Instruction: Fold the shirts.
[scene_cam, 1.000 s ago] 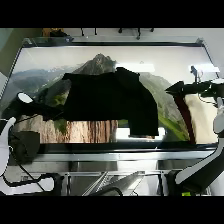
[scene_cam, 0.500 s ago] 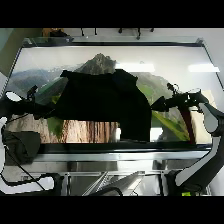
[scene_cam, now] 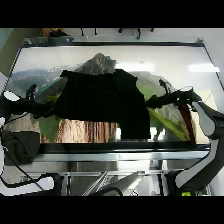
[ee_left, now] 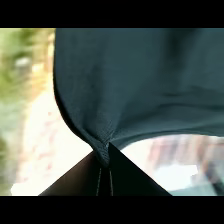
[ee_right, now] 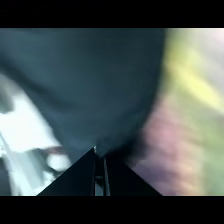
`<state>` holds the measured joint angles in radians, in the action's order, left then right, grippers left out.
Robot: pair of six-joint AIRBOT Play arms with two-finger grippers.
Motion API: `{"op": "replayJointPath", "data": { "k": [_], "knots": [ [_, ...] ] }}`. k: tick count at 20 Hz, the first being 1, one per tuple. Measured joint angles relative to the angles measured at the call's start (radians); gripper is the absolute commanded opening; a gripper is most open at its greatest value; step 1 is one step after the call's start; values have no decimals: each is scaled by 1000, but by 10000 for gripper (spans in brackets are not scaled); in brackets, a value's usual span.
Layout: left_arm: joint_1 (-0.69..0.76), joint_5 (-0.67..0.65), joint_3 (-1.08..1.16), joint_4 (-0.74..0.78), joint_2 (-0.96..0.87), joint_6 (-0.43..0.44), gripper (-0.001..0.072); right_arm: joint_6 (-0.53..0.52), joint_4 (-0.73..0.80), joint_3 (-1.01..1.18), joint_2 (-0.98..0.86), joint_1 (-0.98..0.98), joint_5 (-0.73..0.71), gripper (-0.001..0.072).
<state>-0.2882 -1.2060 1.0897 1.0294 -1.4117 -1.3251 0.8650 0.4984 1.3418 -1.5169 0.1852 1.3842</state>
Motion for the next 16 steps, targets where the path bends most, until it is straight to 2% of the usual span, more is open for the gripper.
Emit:
{"op": "replayJointPath", "data": {
  "k": [5,9,11,14,16],
  "knots": [
    [-4,-68,121,-322,220,129,14,-23,-100,117,329,0,26,27],
    [-5,-47,503,-569,435,166,14,-32,-55,387,603,2,-107,26],
    [-5,35,776,-547,501,142,14,-34,29,558,685,2,-220,24],
    [9,208,1111,-336,544,33,14,-35,153,774,723,2,-404,24],
    [49,269,1236,-218,531,-15,14,-29,200,864,709,2,-475,23]
  ]
}}
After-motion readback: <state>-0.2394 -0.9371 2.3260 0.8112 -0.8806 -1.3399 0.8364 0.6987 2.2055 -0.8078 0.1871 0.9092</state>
